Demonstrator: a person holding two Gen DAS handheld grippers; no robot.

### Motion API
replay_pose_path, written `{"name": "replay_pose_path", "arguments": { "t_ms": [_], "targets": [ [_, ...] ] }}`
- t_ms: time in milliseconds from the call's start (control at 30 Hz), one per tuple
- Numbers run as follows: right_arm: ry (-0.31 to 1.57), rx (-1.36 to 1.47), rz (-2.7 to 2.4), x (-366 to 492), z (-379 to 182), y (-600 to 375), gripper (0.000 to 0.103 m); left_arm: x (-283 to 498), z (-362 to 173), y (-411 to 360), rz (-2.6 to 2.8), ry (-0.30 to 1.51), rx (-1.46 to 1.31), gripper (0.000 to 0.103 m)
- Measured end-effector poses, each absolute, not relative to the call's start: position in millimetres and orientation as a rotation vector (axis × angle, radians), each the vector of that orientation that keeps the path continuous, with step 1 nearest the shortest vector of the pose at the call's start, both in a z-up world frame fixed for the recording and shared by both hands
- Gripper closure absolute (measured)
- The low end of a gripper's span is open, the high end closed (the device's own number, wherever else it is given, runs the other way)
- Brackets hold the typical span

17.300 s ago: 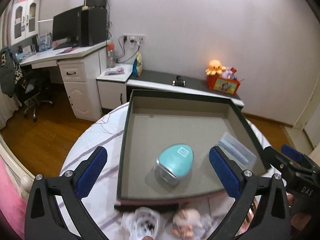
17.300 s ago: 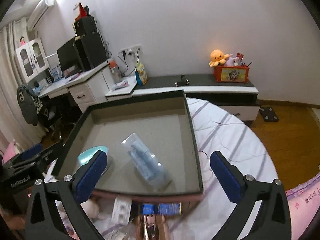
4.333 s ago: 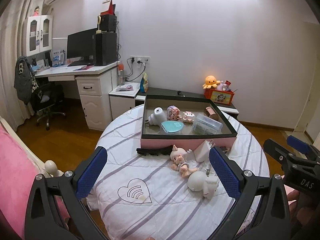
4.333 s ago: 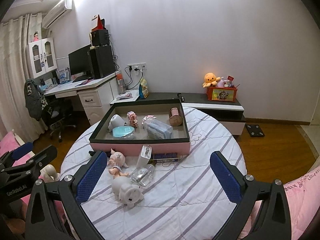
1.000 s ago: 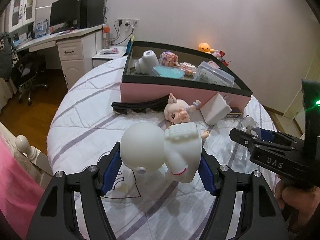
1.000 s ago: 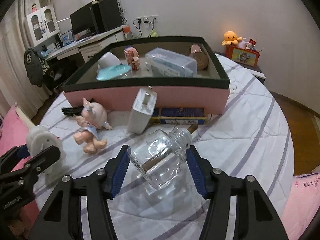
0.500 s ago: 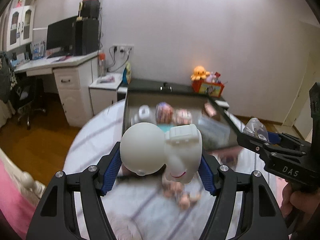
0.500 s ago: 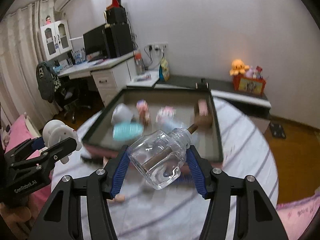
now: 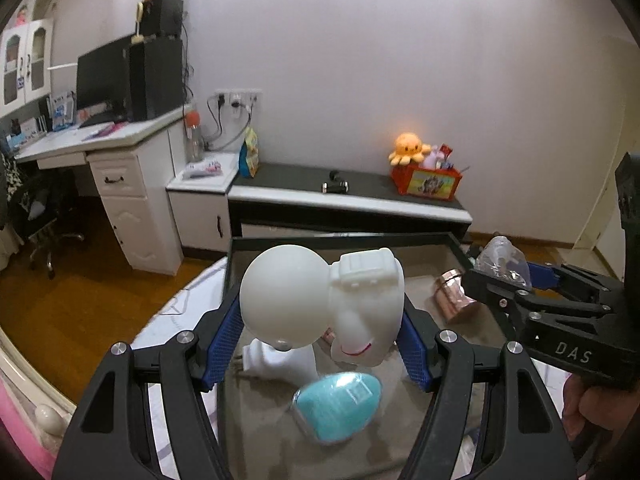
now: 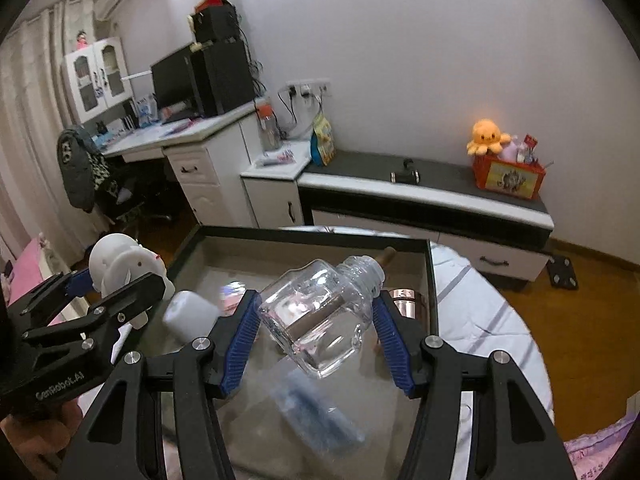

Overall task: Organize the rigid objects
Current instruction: 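Lower the piggy bank into the box with the left tool while the right tool places the bottle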

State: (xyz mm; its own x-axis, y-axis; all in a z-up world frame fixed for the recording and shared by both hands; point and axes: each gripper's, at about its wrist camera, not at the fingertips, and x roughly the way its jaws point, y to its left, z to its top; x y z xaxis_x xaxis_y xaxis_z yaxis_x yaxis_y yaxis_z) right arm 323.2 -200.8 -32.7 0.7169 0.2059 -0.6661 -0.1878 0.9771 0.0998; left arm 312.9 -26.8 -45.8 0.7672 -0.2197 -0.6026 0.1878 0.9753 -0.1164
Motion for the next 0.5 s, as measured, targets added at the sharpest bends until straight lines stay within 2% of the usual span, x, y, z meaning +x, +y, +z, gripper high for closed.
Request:
{"name": "replay_pose_path", "arguments": {
  "t_ms": [333, 400, 433, 500],
  "targets": [
    [0.837, 0.005, 0.196, 350.6, -71.3, -202.8, 0.043, 344.6, -81.6, -48.1, -0.230, 0.762, -0.025, 0.030],
    [0.847, -0.001, 0.189, 350.2, -74.7, -204.6, 0.043, 343.7, -82.5, -48.7, -0.217, 0.766, -0.019, 0.011],
    [0.848, 0.005, 0.189, 348.5, -75.5, -205.8, 0.041, 341.7, -80.8, -47.5, -0.216, 0.756, -0.023, 0.008],
    [0.840, 0.024, 0.183, 342.4, -74.0, -209.4, 0.026, 333.4, -74.5, -43.8, -0.214, 0.724, -0.024, 0.001]
  ]
}}
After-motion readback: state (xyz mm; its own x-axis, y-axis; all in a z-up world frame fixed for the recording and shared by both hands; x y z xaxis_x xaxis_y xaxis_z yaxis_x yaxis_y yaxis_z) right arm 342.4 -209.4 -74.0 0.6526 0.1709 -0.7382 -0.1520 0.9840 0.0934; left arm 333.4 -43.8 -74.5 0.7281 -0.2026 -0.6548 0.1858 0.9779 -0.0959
